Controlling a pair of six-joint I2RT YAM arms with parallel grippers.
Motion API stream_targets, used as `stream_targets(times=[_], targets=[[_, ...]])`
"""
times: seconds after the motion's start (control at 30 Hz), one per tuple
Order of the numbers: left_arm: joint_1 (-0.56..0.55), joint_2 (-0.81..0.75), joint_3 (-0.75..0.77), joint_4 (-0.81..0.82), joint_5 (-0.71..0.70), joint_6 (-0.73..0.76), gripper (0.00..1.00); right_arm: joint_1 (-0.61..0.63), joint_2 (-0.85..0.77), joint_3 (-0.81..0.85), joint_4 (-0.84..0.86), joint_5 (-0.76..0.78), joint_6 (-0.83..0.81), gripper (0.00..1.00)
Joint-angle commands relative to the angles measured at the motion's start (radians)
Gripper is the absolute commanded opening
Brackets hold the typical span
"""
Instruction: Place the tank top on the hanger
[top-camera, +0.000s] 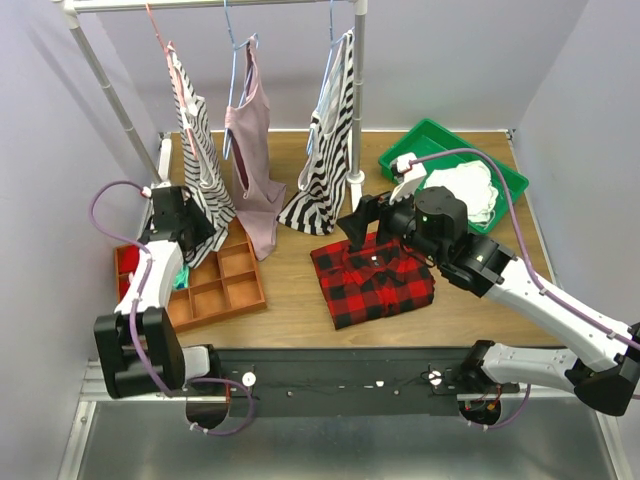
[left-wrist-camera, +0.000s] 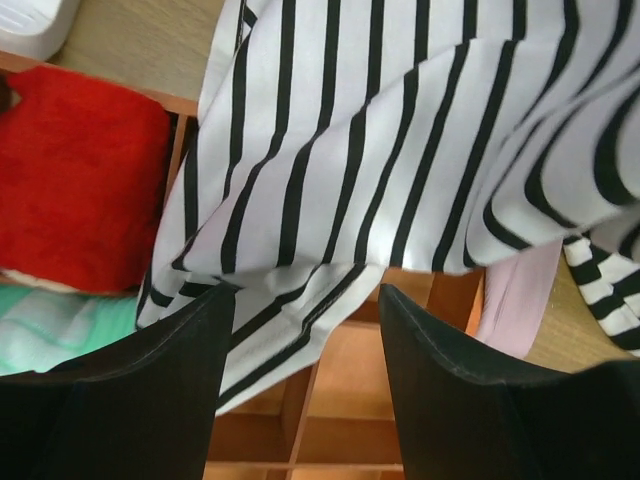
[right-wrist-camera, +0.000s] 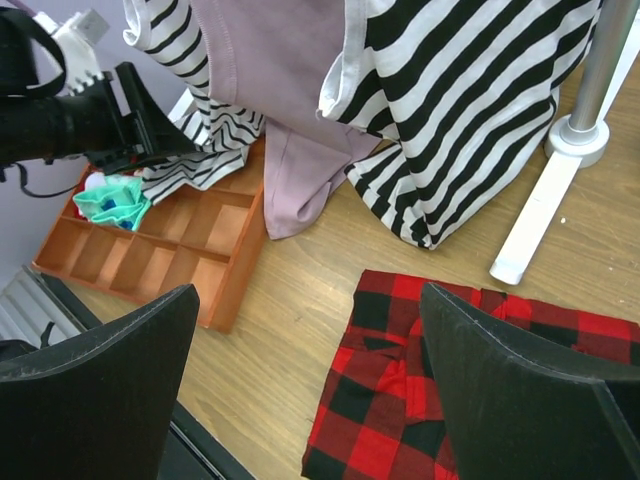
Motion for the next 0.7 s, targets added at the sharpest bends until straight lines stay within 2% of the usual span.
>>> stream_targets(times=[0.0, 0.17, 0.67], targets=[[0.005, 0.106, 0.074, 0.097, 0.019, -0.057, 0.67, 0.001, -0.015, -0.006, 0.022, 0.028, -0.012, 0.99], [0.005, 0.241, 0.192, 0.142, 0.079, -0.085, 0.65, 0.003, -0.017, 0.007, 0.002, 0.062, -0.032, 0.99], [0.005, 0.645, 0.571, 0.237, 0.219, -0.149, 0.67, 0.001, 0.058, 0.071, -0.025, 0.139, -0.081, 0.99]])
